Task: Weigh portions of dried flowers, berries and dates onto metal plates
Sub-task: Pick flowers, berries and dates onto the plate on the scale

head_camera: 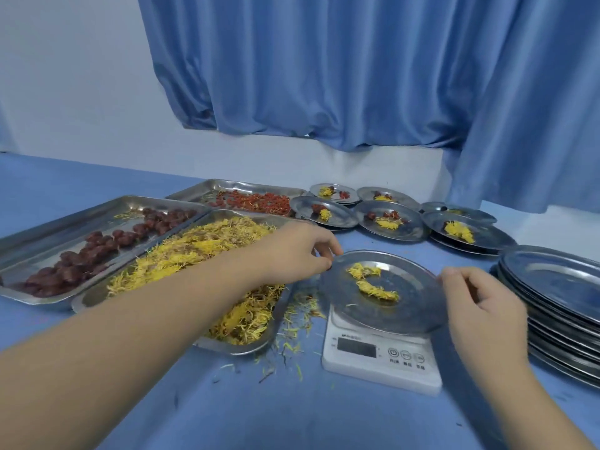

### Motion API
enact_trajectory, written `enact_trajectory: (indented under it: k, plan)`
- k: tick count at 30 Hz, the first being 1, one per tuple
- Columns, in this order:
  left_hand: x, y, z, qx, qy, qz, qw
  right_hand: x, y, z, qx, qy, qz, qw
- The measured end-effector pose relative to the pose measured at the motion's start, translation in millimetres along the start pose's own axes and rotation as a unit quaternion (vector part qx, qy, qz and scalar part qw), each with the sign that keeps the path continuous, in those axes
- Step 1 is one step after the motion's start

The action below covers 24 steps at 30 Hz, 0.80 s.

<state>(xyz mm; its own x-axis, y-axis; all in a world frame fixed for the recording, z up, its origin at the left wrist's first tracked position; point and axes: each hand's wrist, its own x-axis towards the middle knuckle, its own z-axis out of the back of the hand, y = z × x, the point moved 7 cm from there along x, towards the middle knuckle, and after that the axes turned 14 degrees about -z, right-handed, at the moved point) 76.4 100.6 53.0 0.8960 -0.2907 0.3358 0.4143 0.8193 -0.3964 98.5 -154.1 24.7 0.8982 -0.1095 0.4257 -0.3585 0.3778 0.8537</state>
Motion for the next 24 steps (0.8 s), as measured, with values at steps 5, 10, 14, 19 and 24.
enact_trajectory:
  k: [5, 10, 14, 19, 24]
  plan:
    - [31.3, 3.7, -27.0, 0.028, 0.012, 0.011, 0.999, -1.7, 6.4, -10.9, -0.011, 0.028, 0.023, 0.999]
    - [45.2, 10.9, -38.5, 0.021, 0.015, 0.017, 1.000, -3.7, 12.0, -14.7, -0.009, 0.043, 0.034, 0.998]
    - [49.0, 12.9, -31.9, -0.003, -0.004, 0.010, 1.000, -3.3, 13.8, -17.1, 0.014, 0.051, 0.023, 0.998]
    - [45.9, 32.3, 4.2, 0.005, -0.030, 0.027, 0.999, 20.5, 28.1, -33.4, 0.032, 0.100, 0.003, 0.994]
    - [39.3, 70.1, 57.2, 0.073, -0.074, 0.079, 0.991, 62.9, 55.8, -56.7, -0.022, 0.145, 0.032, 0.989]
